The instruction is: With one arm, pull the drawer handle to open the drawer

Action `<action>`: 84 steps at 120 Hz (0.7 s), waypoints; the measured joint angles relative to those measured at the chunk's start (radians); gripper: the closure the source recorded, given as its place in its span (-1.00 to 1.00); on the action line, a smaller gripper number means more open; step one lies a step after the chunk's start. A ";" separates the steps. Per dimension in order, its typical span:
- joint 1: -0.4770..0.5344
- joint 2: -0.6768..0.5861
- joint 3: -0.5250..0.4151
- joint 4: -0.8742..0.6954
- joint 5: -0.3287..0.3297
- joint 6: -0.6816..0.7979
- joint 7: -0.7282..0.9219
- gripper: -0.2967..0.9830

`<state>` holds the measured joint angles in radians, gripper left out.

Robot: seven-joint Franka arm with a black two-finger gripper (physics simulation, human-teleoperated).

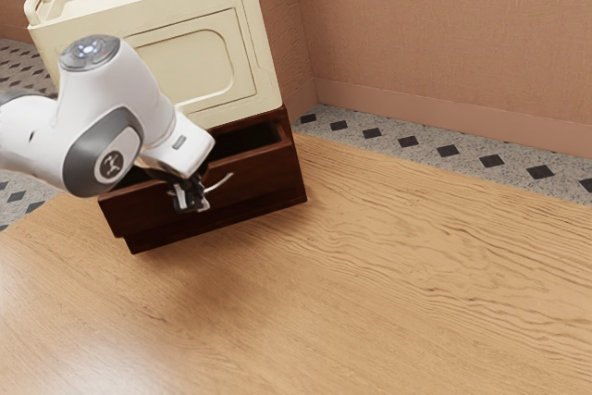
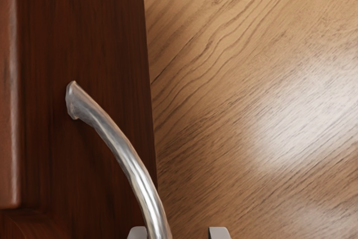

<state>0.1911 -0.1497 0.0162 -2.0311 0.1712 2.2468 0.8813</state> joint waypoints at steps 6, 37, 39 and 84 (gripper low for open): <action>0.000 -0.005 -0.005 -0.007 -0.004 0.000 -0.001 0.47; -0.001 -0.053 -0.021 -0.057 -0.014 -0.001 -0.006 0.48; -0.001 -0.057 -0.023 -0.061 -0.015 -0.002 -0.006 0.48; -0.001 -0.113 -0.052 -0.107 -0.017 -0.012 -0.017 0.49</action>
<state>0.1906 -0.2631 -0.0358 -2.1379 0.1543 2.2351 0.8644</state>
